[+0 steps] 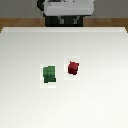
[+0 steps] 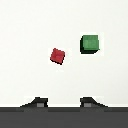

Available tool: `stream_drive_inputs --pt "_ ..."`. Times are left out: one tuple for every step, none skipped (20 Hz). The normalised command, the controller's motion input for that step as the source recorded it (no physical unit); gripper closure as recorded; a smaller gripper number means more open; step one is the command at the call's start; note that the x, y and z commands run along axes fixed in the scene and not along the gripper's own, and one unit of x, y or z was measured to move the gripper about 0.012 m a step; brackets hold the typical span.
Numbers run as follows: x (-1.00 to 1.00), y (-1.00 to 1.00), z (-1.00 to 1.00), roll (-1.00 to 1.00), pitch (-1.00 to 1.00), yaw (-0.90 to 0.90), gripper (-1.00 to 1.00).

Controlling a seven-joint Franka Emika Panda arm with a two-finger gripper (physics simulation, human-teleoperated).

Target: Place the red cube on top of the green cube.

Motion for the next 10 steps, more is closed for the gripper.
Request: stream_drive_inputs --pt "0.0 0.0 0.0 0.0 0.0 0.0 -1.0" --pt "0.0 0.0 0.0 0.0 0.0 0.0 -1.0" --pt "0.0 0.0 0.0 0.0 0.0 0.0 -1.0" --pt "0.0 0.0 0.0 0.0 0.0 0.0 -1.0" --pt "0.0 0.0 0.0 0.0 0.0 0.0 -1.0" --pt "0.0 0.0 0.0 0.0 0.0 0.0 -1.0" --pt "0.0 0.0 0.0 0.0 0.0 0.0 -1.0" --pt "0.0 0.0 0.0 0.0 0.0 0.0 -1.0" --pt "1.0 0.0 0.0 0.0 0.0 0.0 -1.0" --pt "0.0 0.0 0.0 0.0 0.0 0.0 -1.0"
